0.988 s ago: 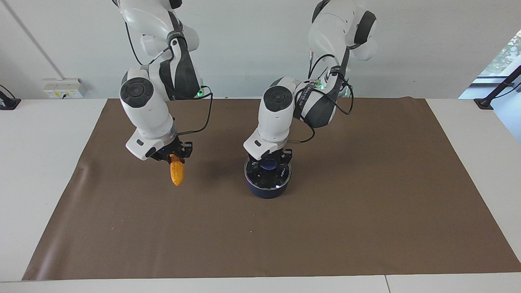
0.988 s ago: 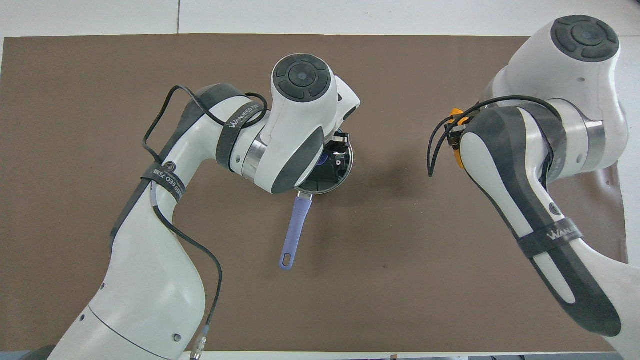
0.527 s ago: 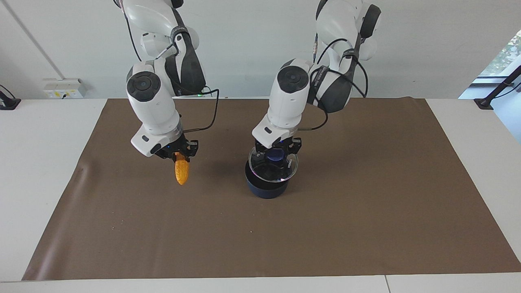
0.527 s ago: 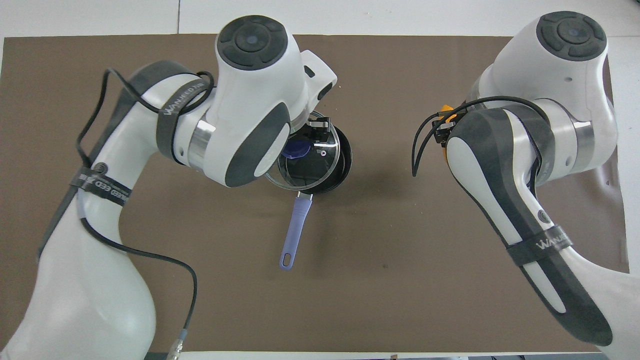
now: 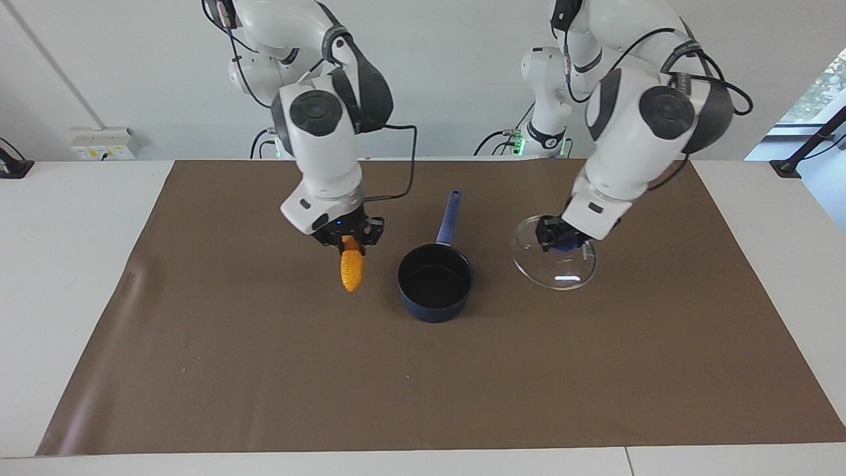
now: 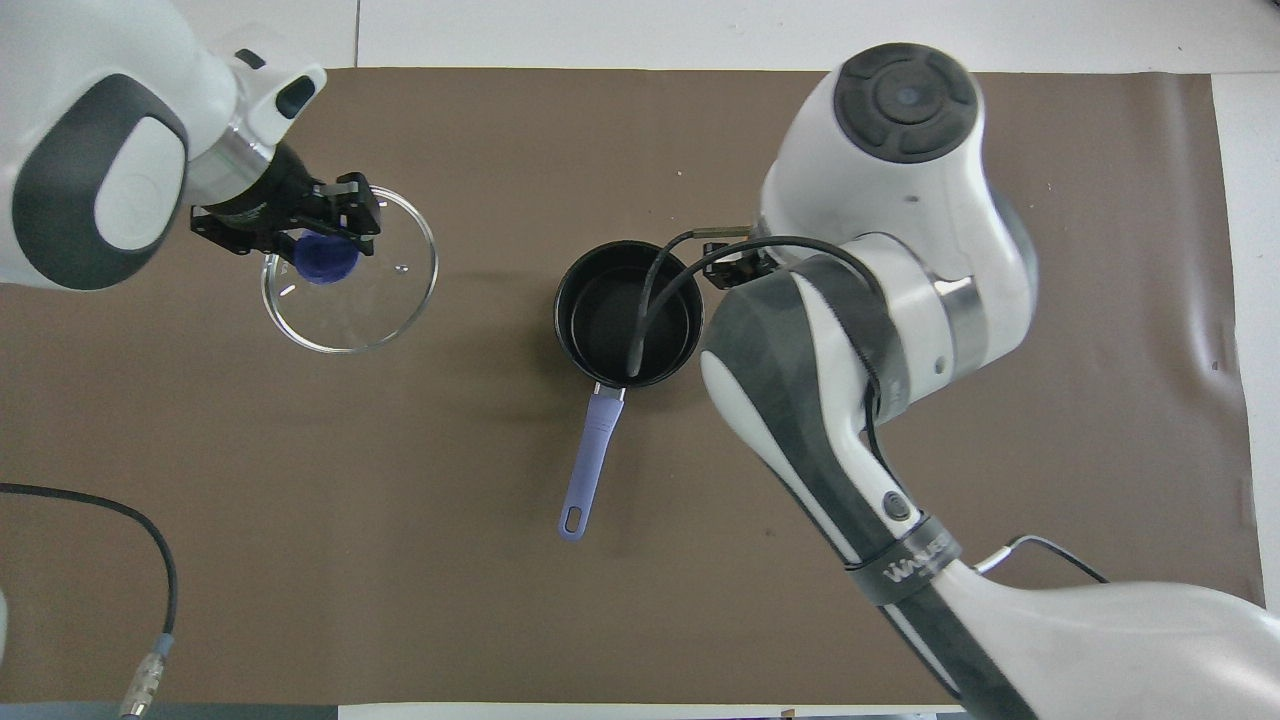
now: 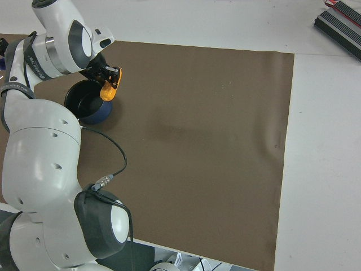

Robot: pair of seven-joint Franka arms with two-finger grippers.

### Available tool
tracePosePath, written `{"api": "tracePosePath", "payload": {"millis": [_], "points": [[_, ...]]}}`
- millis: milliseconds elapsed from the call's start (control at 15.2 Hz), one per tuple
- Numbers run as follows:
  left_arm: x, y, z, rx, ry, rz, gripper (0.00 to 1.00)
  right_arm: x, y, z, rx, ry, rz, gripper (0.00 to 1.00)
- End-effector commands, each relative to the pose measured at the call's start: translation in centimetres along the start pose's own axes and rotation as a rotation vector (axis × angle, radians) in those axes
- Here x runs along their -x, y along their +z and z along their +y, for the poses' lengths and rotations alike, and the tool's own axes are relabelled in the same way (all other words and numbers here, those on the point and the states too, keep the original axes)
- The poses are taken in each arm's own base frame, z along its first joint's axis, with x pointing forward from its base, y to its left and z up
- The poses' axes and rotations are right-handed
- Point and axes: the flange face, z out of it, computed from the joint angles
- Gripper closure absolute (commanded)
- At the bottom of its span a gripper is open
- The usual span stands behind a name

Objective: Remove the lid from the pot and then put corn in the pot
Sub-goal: 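Lower the lid beside the pot while the right gripper drops corn into pot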

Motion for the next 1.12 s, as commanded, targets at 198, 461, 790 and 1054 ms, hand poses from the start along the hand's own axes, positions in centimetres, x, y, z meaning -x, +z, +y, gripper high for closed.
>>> {"api": "tracePosePath", "payload": {"millis": [198,461,790,1054], "points": [[1.1,4.9,-13.2,0.042,0.053,0.026,1.00,-1.1,3.9,-9.9,-0.050,0.063,0.076,1.00],[2.1,10.5,-16.6,-0.009,0.161,0.069,1.00,-0.3,6.7,-9.6,-0.040,0.059,0.058,1.00],[2.1,12.9,-17.0,-0.018,0.204,0.081,1.00,1.5,9.0,-9.1,-0.050,0.059,0.054,1.00],[2.5,14.8,-17.3,-0.021,0.205,0.098,1.00,1.6,9.3,-9.0,-0.061,0.079,0.029,0.84]]}}
